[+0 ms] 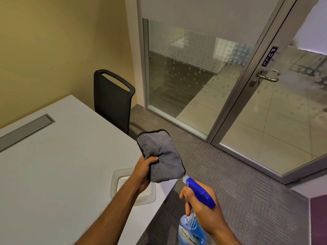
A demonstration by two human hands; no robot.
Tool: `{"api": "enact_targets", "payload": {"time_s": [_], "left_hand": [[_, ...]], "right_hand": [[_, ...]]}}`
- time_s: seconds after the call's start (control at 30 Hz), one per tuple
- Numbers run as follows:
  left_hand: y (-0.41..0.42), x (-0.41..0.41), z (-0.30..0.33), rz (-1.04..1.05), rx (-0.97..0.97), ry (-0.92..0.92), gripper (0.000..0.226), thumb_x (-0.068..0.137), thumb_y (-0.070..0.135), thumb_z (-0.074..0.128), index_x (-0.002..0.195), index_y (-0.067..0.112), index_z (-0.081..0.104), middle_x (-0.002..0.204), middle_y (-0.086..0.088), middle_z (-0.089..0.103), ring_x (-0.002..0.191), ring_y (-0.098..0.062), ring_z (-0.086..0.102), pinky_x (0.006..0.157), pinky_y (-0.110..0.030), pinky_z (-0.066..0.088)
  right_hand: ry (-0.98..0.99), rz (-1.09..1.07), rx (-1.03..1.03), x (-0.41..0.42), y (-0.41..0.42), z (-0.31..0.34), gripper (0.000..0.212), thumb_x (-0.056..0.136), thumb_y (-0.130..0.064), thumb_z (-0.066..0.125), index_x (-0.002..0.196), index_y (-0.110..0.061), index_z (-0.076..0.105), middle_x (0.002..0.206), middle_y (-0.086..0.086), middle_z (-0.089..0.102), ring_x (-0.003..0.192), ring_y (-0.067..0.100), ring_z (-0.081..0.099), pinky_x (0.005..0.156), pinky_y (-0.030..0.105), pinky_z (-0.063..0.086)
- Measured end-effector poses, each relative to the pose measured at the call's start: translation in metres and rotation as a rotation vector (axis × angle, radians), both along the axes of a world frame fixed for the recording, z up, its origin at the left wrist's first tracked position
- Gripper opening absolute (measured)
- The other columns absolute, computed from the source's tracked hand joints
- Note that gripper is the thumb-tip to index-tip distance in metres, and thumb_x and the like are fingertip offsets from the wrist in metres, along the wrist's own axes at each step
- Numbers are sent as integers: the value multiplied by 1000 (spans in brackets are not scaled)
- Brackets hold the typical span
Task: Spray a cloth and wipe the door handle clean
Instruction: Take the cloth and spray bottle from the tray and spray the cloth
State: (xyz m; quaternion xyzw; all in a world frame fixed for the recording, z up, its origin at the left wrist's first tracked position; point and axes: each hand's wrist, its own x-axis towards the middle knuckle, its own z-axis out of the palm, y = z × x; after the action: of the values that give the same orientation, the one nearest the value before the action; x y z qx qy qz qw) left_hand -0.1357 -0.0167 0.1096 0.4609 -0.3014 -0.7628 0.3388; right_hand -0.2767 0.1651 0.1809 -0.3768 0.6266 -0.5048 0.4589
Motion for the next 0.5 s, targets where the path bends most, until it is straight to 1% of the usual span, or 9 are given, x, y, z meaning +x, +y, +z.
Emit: {"api": "enact_targets", "payload": {"time_s": [0.07, 0.1, 0.17, 0.2, 0.27, 0.3, 0.37, 0.43, 0.5], "left_hand": [[-2, -1, 0, 8, 2, 8, 31, 95, 7, 62, 118, 27, 63, 117, -8, 73, 108, -29, 70, 68, -36, 63], [-3, -1, 1, 16, 4, 13, 32, 92, 8, 65, 118, 27, 64, 118, -8, 73, 108, -29, 70, 69, -37, 63], [-6, -2, 2, 32, 6, 20, 41, 83, 12, 70, 121, 27, 63, 120, -9, 72, 109, -30, 69, 73, -39, 62], [-7, -2, 2, 40, 6, 20, 43, 83, 13, 70, 123, 26, 62, 121, -9, 72, 110, -30, 69, 71, -39, 63], [-9, -4, 2, 57, 3, 27, 40, 92, 10, 66, 128, 25, 60, 122, -9, 70, 110, -30, 68, 65, -35, 64], [-10, -4, 1, 62, 2, 29, 39, 94, 9, 64, 131, 23, 59, 122, -9, 70, 110, -30, 68, 64, -33, 64], [-11, -4, -1, 58, -3, 22, 40, 95, 7, 62, 133, 21, 58, 121, -8, 71, 109, -29, 69, 64, -33, 64], [-9, -4, -4, 43, -11, 11, 36, 95, 6, 63, 126, 23, 61, 117, -7, 73, 106, -28, 70, 62, -32, 64], [-7, -4, -8, 23, -16, -4, 33, 95, 6, 64, 122, 24, 62, 113, -5, 75, 104, -27, 71, 62, -30, 63]], "right_hand": [[3, 26, 0, -1, 5, 2, 33, 94, -36, 69, 73, -10, 68, 56, 21, 61, 48, 20, 54, 53, 27, 50], [12, 30, 2, -2, 6, 2, 34, 93, -36, 69, 72, -10, 67, 57, 21, 61, 47, 21, 54, 53, 30, 50], [33, 33, 14, -3, 8, 1, 34, 95, -28, 67, 69, -6, 65, 56, 13, 63, 46, 22, 54, 51, 34, 48], [45, 34, 25, -4, 9, 0, 35, 97, -23, 66, 68, -4, 64, 57, 8, 64, 46, 22, 54, 51, 36, 48], [45, 18, 54, -7, 13, -3, 35, 99, -18, 65, 67, -3, 62, 59, 7, 65, 48, 23, 56, 53, 39, 49], [30, 6, 64, -7, 14, -3, 35, 99, -19, 66, 67, -4, 63, 60, 9, 65, 49, 23, 56, 54, 39, 50], [12, -7, 55, -7, 16, 0, 36, 97, -28, 67, 69, -5, 64, 59, 14, 65, 48, 22, 56, 55, 36, 51], [15, -27, 33, -6, 14, 5, 34, 90, -37, 67, 71, -10, 68, 63, 22, 64, 46, 19, 55, 53, 29, 51], [14, -41, 27, -5, 10, 7, 34, 93, -39, 68, 72, -12, 68, 65, 25, 64, 46, 18, 54, 52, 26, 51]]}}
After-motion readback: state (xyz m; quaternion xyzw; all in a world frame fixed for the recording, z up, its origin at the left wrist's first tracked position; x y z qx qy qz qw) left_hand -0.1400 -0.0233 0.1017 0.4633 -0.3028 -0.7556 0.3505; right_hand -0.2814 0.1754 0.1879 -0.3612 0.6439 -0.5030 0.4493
